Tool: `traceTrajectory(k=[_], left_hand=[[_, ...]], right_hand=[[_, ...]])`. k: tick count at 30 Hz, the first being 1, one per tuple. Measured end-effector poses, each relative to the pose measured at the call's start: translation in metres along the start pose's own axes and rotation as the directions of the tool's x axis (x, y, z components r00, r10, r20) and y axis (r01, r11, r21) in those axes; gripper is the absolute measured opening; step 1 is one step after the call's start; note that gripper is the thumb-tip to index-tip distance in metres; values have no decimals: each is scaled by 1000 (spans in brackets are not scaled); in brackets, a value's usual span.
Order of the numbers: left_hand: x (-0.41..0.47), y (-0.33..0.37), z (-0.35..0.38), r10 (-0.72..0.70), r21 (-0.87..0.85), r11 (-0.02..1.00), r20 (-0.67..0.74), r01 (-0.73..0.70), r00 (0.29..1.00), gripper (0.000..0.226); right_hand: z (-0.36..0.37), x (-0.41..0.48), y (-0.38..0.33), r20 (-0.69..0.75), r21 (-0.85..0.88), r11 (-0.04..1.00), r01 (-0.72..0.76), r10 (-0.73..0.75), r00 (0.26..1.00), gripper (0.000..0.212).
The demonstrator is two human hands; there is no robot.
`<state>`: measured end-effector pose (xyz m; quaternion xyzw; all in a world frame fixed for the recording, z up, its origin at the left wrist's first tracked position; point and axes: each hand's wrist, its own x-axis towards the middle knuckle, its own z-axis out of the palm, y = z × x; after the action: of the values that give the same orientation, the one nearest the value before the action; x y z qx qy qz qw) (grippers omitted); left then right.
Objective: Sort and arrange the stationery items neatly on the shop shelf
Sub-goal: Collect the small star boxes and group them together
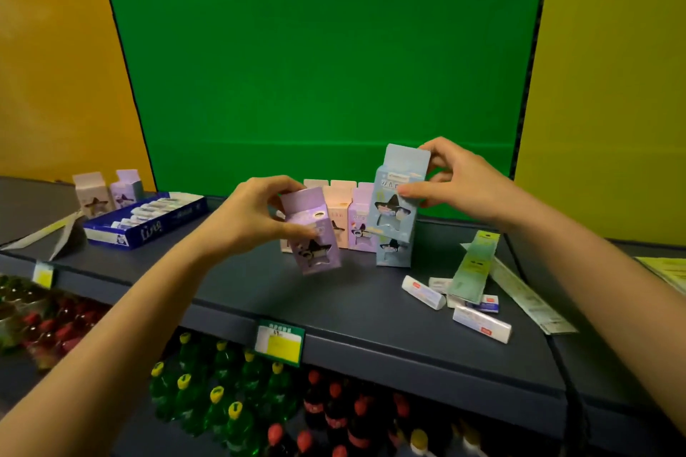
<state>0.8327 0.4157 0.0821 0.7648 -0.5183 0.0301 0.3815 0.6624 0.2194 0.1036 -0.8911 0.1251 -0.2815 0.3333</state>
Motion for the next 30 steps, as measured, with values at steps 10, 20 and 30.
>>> traceTrajectory(k=[10, 20, 30], left_hand=[[8, -47, -23, 137, -144, 982, 110, -121, 984, 40], [22, -55, -14, 281, -180, 949, 106, -260, 954, 40], [42, -45, 19, 349, -92, 937, 185, -338, 919, 50]], right_hand=[[52, 38, -25, -67, -87, 996, 0, -6, 998, 47], [49, 26, -26, -130, -192, 977, -89, 64, 989, 45], [43, -12, 3, -113, -136, 969, -204, 190, 975, 49]])
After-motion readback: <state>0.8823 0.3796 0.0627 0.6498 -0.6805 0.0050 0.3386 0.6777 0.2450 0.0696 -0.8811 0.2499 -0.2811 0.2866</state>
